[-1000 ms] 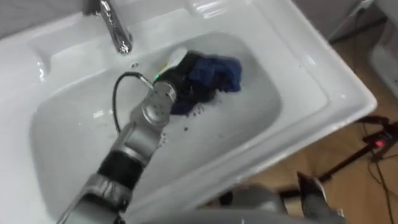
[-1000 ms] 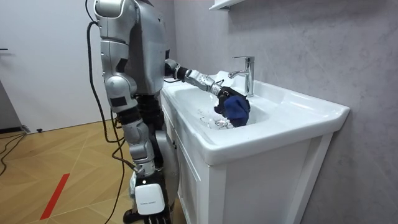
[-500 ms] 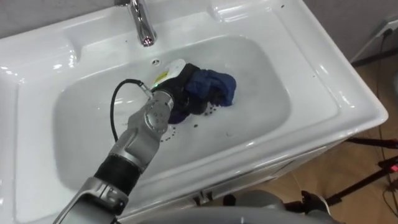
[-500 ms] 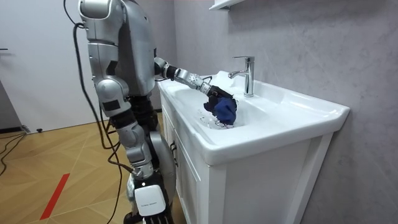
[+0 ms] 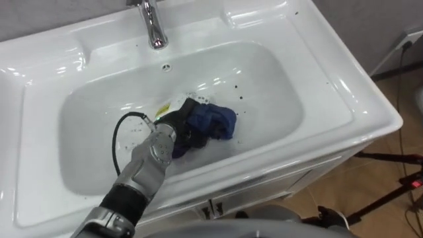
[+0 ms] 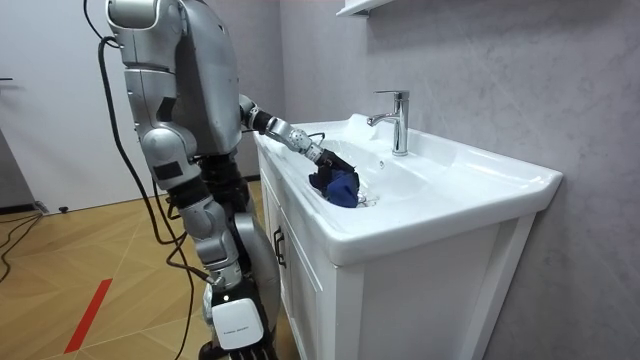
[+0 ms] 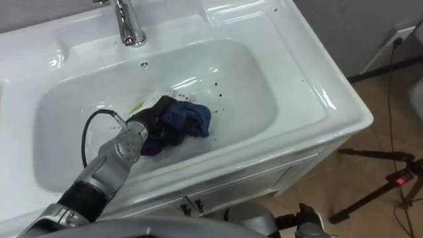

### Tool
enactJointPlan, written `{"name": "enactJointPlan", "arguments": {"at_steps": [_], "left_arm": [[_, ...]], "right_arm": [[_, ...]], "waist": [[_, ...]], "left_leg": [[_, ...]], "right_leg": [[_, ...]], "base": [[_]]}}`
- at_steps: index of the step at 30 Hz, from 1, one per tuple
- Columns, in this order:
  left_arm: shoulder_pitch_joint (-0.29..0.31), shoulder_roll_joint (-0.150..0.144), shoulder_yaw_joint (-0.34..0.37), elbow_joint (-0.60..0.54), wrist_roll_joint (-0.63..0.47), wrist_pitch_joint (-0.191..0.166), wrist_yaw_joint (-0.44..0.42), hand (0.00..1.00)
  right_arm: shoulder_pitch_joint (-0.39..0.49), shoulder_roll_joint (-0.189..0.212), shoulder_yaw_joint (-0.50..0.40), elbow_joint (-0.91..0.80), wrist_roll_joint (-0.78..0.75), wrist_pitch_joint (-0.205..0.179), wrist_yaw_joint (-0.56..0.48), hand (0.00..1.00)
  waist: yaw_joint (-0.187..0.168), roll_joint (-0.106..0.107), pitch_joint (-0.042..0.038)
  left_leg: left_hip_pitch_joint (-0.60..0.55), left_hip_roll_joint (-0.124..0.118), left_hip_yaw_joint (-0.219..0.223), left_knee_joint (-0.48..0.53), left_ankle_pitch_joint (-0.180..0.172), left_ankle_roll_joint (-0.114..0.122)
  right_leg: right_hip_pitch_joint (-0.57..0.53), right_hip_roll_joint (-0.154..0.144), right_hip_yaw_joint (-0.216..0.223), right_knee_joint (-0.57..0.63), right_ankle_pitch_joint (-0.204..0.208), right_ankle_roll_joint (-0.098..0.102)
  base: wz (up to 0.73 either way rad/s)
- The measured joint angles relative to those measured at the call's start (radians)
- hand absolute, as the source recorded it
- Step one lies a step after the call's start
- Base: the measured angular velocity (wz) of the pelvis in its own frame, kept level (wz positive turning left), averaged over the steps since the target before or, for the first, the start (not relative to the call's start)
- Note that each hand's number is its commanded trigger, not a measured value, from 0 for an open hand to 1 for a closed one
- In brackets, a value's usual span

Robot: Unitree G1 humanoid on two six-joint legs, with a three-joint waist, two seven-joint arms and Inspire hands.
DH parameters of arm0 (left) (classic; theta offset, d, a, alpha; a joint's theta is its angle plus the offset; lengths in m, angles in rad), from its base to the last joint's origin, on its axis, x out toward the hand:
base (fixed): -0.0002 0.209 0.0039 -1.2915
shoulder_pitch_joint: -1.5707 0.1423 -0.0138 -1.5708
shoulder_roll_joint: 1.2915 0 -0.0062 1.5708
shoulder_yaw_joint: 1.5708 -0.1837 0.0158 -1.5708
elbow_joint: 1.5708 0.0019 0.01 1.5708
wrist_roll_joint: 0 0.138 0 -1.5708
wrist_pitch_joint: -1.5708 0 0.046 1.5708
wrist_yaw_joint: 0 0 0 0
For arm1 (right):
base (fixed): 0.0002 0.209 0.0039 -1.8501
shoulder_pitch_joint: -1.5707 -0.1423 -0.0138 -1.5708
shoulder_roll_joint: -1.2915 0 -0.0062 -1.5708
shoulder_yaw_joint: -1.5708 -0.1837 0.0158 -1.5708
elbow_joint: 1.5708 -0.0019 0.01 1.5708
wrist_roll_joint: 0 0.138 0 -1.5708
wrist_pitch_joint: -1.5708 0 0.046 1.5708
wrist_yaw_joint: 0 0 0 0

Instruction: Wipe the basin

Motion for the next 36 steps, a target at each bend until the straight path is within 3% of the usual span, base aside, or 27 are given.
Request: {"name": "enactJointPlan", "arguments": {"at_steps": [6,8,16,19,21,26,31,36], "left_arm": [[0.016,0.0,0.017,0.011,0.169,-0.026,0.016,1.0],[0.021,0.006,0.022,0.012,0.179,-0.026,0.022,1.0],[0.061,0.058,0.077,-0.005,0.239,-0.026,0.03,1.0],[0.09,0.109,0.08,-0.044,0.268,-0.024,0.013,1.0],[0.104,0.125,0.086,-0.059,0.288,-0.024,0.007,1.0],[0.114,0.127,0.12,-0.074,0.306,-0.023,-0.012,1.0],[0.115,0.162,0.121,-0.103,0.309,-0.013,-0.045,1.0],[0.115,0.169,0.13,-0.104,0.309,0.005,-0.051,1.0]], "right_arm": [[-0.002,-0.003,-0.019,0.002,-0.064,0.001,0.002,0.0],[-0.002,-0.008,-0.023,0.007,-0.065,0.003,0.002,0.0],[-0.004,-0.038,-0.077,0.005,-0.118,0.031,0.002,0.0],[-0.004,-0.041,-0.088,0.004,-0.135,0.034,0.004,0.0],[-0.004,-0.045,-0.088,0.005,-0.161,0.034,0.011,0.0],[-0.004,-0.048,-0.088,0.022,-0.209,0.034,0.017,0.0],[-0.004,-0.052,-0.088,0.045,-0.234,0.044,0.018,0.0],[-0.005,-0.066,-0.087,0.047,-0.235,0.044,0.021,0.0]], "waist": [[0.017,0.001,0.0],[0.023,0.004,0.0007],[0.025,0.074,0.0015],[0.026,0.077,0.0001],[0.026,0.077,-0.0002],[0.039,0.076,-0.0001],[0.053,0.077,-0.0007],[0.057,0.077,-0.0006]], "left_leg": [[0.001,0.0,0.006,0.0,0.0,0.0],[0.005,0.001,0.005,-0.001,0.0,0.0],[-0.004,0.007,-0.004,-0.006,-0.016,0.0],[-0.006,0.007,-0.007,-0.001,-0.015,-0.001],[-0.007,0.006,-0.009,0.001,-0.015,0.0],[-0.007,0.003,-0.002,0.015,-0.014,0.001],[-0.017,0.003,-0.002,0.021,-0.014,0.001],[-0.02,0.003,-0.002,0.031,-0.014,0.001]], "right_leg": [[0.0,0.001,0.001,0.001,0.0,0.0],[0.003,0.003,0.001,0.0,0.001,-0.001],[-0.004,0.008,-0.004,0.006,0.0,-0.004],[-0.01,0.006,-0.006,0.022,-0.005,-0.013],[-0.01,0.004,-0.008,0.022,-0.006,-0.013],[-0.011,-0.001,-0.005,0.027,-0.01,-0.009],[-0.021,-0.004,-0.01,0.038,-0.021,-0.002],[-0.027,-0.006,-0.013,0.053,-0.028,-0.004]], "base": [[0.0],[0.0],[0.0],[0.02],[0.02],[-0.02],[0.02],[0.01]]}}
